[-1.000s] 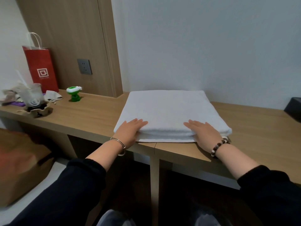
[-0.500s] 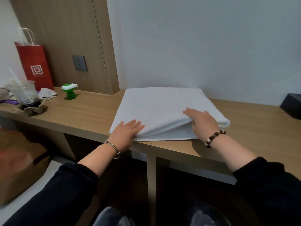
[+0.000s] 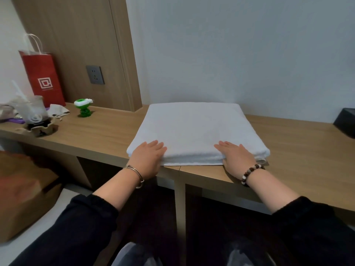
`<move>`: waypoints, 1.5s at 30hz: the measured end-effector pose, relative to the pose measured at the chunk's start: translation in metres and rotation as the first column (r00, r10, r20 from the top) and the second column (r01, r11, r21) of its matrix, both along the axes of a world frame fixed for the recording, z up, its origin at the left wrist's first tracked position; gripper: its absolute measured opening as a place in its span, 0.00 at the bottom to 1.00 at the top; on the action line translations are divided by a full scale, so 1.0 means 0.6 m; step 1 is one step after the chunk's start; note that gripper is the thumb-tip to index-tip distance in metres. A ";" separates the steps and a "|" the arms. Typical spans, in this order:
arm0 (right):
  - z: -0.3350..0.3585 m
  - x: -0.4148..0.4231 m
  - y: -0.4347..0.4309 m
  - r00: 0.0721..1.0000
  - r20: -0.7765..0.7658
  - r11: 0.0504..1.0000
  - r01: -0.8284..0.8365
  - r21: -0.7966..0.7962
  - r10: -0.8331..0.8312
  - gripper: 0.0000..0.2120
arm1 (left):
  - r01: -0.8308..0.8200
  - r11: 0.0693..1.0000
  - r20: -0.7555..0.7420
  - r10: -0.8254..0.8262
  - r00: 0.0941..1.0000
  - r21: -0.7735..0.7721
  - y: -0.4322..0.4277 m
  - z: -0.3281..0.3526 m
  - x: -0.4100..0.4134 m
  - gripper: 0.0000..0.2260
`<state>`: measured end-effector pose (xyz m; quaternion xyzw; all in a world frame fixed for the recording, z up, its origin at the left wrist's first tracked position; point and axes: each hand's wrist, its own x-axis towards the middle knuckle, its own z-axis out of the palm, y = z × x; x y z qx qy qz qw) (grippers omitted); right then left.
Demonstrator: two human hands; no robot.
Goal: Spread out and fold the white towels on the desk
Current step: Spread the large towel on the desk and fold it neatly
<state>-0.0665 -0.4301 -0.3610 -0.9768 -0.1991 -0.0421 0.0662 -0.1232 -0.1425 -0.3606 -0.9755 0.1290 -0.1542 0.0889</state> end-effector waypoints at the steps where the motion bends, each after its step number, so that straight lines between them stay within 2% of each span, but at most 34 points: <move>1: 0.006 0.002 0.004 1.000 -0.026 1.000 0.002 -0.016 -0.003 0.26 | 0.046 0.999 0.034 -0.045 0.998 -0.023 -0.010 0.006 0.001 0.15; 4: 0.035 0.007 0.013 0.999 -0.033 1.000 -0.008 0.008 0.008 0.22 | 0.116 0.984 0.062 -0.108 0.992 -0.138 -0.033 0.013 0.005 0.12; 7: 0.040 0.000 0.016 0.992 0.127 0.986 -0.042 0.161 0.021 0.22 | 0.043 0.997 0.029 -0.041 0.999 -0.068 -0.036 0.010 0.007 0.12; 8: 0.033 -0.007 0.015 0.989 0.144 0.988 -0.060 0.140 0.040 0.23 | 0.042 0.998 0.030 -0.041 0.999 -0.042 -0.034 0.008 0.007 0.12; 10: 0.011 -0.017 0.009 0.991 0.091 0.994 -0.100 0.045 0.095 0.24 | 0.086 0.996 0.051 -0.086 0.995 0.001 -0.030 0.004 0.003 0.10; 12: 0.003 -0.020 0.003 0.992 0.044 0.993 -0.116 0.022 0.115 0.24 | 0.153 0.988 0.069 -0.153 0.986 0.010 -0.023 -0.005 -0.003 0.10; 17: 0.023 -0.022 0.013 0.993 0.049 0.991 -0.104 -0.086 0.108 0.27 | 0.281 0.948 0.131 -0.262 0.956 -0.149 -0.006 -0.007 -0.015 0.13; 19: 0.032 -0.023 0.018 0.991 0.052 0.983 -0.113 -0.147 0.121 0.25 | 0.236 0.957 0.069 -0.227 0.971 -0.171 -0.001 -0.004 -0.012 0.16; 21: 0.041 -0.022 0.019 0.988 0.061 0.972 -0.130 -0.196 0.145 0.23 | 0.165 0.980 -0.016 -0.167 0.986 -0.110 0.004 0.001 -0.005 0.20; 26: 0.049 -0.014 0.028 0.978 0.025 0.940 -0.192 -0.282 0.208 0.33 | 0.168 0.986 -0.063 -0.167 0.984 0.001 0.006 0.018 0.000 0.24; 30: 0.047 -0.010 0.047 0.962 0.026 0.945 -0.263 -0.195 0.273 0.35 | 0.088 0.996 -0.058 -0.086 0.995 0.031 -0.034 0.020 0.006 0.27; 33: 0.037 -0.010 0.067 0.959 0.017 0.948 -0.275 -0.162 0.281 0.34 | 0.060 0.996 -0.039 -0.063 0.997 -0.064 -0.047 0.021 0.012 0.26; 36: 0.042 -0.002 0.070 0.953 0.030 0.928 -0.284 -0.240 0.300 0.31 | 0.072 0.997 -0.046 -0.074 0.996 -0.042 -0.042 0.027 0.011 0.25; 38: 0.047 -0.005 0.066 0.955 0.005 0.922 -0.285 -0.261 0.296 0.33 | 0.098 0.995 -0.051 -0.099 0.994 -0.011 -0.042 0.028 0.004 0.26; 41: 0.043 -0.018 0.060 0.969 -0.011 0.950 -0.245 -0.196 0.247 0.37 | 0.123 0.992 -0.031 -0.123 0.992 -0.014 -0.043 0.024 -0.007 0.24; 45: 0.039 -0.037 0.062 0.975 0.051 0.965 -0.207 -0.159 0.218 0.32 | 0.126 0.991 -0.020 -0.127 0.992 -0.054 -0.041 0.016 -0.020 0.18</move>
